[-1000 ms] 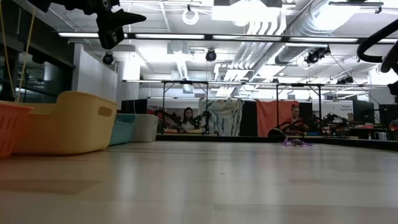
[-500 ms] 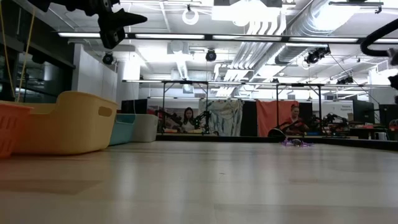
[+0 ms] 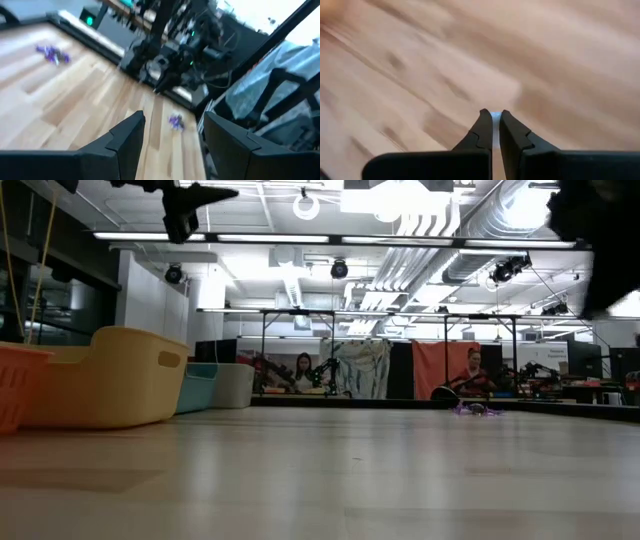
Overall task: Sort Halloween decoration
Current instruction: Put the white bone toy in the green bin
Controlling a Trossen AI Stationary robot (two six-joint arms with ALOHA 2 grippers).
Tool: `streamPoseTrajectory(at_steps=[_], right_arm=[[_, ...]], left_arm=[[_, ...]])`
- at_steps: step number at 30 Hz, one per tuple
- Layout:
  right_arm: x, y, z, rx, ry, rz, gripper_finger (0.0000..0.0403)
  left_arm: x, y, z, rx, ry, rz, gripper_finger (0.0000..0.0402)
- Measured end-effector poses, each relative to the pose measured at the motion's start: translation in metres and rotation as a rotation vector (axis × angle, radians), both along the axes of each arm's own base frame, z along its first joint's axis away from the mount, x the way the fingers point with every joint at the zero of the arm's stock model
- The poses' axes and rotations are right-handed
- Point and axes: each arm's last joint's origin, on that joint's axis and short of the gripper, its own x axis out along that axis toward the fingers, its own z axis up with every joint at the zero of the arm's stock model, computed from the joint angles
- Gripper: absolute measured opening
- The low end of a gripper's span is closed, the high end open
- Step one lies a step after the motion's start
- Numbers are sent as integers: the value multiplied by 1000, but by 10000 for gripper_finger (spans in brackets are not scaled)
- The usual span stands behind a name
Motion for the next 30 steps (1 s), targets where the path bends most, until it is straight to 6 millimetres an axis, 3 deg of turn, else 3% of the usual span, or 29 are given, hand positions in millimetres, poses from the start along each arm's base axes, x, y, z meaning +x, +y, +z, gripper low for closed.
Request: streamPoseTrajectory(at_steps=[4,12,18,23,30], right_arm=[[22,-17,10,-64,-105,110,1],[100,-56,14,-270,-385,369,1],[154,-99,24,-456,-819,430,0],[167,-123,36,-568,-1105,405,0],[167,-126,36,-577,-1120,426,0]], left_arm=[[-10,5,8,56,-47,21,193],[-15,7,12,123,-74,29,193],[-12,7,9,181,-58,31,193],[-11,8,9,230,-56,50,193],[-11,8,9,250,-55,58,193]])
